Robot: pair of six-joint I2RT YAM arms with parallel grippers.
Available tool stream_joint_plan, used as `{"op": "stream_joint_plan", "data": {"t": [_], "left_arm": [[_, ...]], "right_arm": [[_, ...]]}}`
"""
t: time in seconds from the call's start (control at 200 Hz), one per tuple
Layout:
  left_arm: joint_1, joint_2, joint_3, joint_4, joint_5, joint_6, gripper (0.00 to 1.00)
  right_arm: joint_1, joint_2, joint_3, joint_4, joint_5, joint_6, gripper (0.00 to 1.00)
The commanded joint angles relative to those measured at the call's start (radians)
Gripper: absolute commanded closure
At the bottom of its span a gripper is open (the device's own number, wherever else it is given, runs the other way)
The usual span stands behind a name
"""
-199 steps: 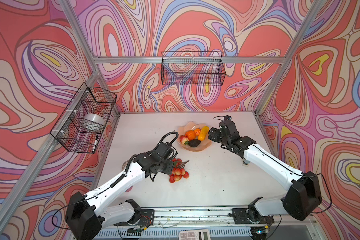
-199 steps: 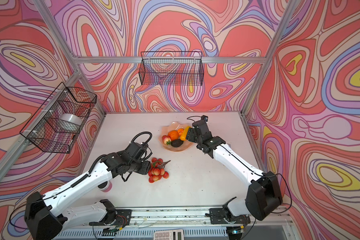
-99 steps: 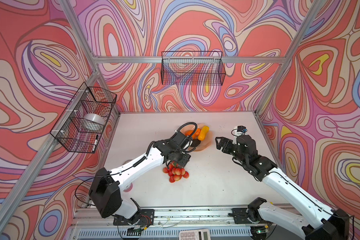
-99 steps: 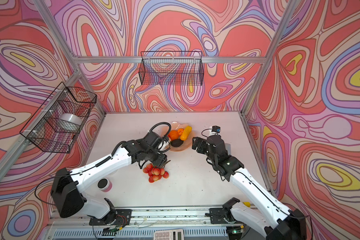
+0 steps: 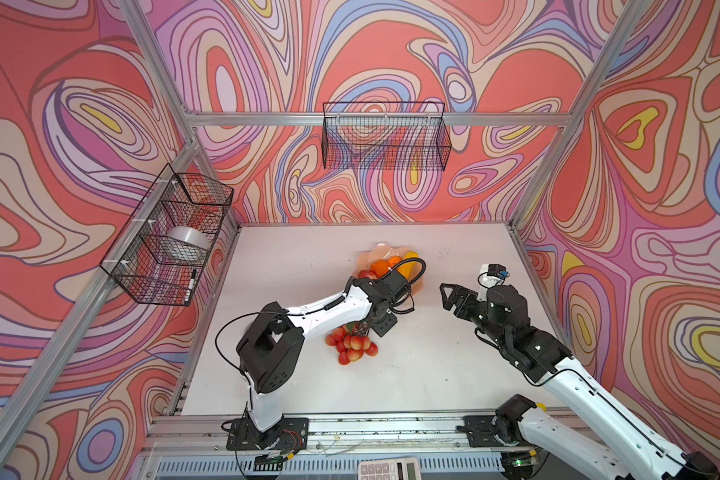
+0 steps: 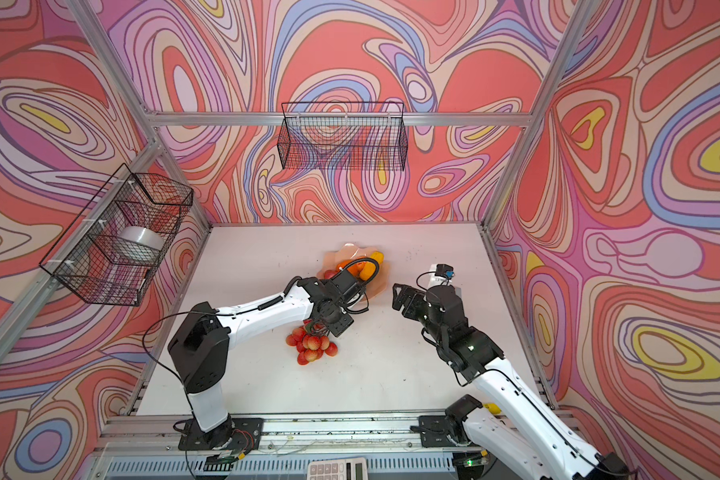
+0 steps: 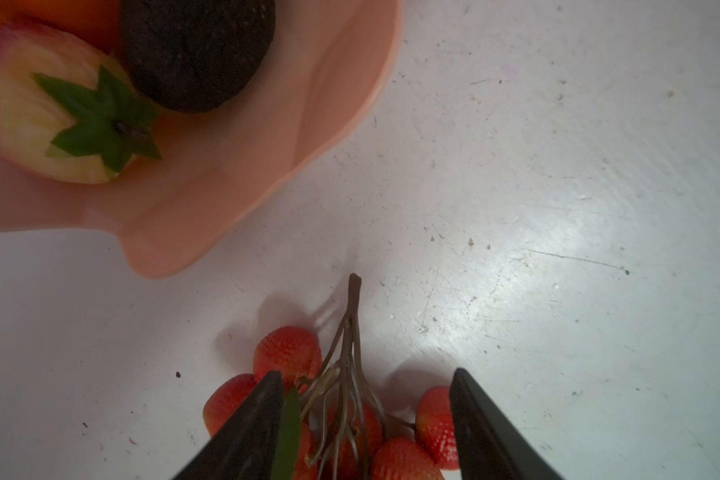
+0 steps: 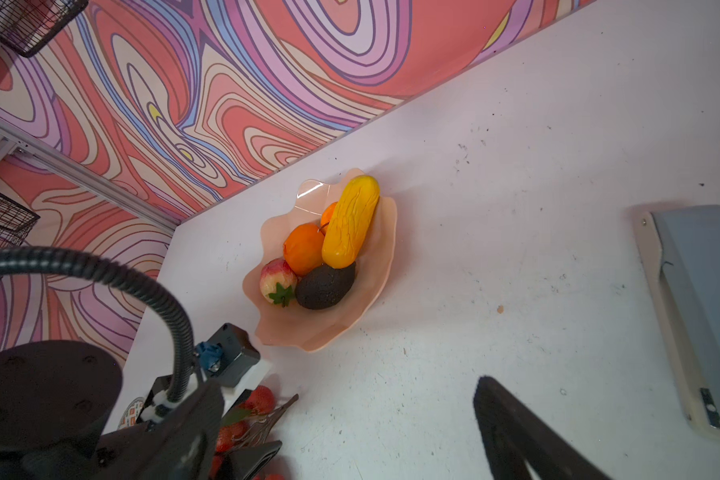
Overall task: Place and organize the fake fruits in the fruit bowl
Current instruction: 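Grasp the lychee bunch by its stem with the left gripper while the right arm withdraws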
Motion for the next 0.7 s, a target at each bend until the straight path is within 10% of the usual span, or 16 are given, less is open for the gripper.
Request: {"op": "stream_joint_plan", "data": {"t": [0.0,0.25,0.696], "left_arm": [[-0.002,0.053,0.047,-0.090,-0.031,0.013,0.35],[-0.001,0.125,0.055,-0.111,-0.058,-0.015,0.37],[0.001,0.094,-0.009,-0.101,-0.022,-0.069,0.91]], "right_arm": [[-0.004,-0.022,-0.005,-0.029,0.031,0.011,0.02],[-0.004,-0.059,-0.012,-0.052,0.048,0.014,0.02],[-0.004,-0.077,-0.012,-0.080,0.077,0.021,0.02]]}}
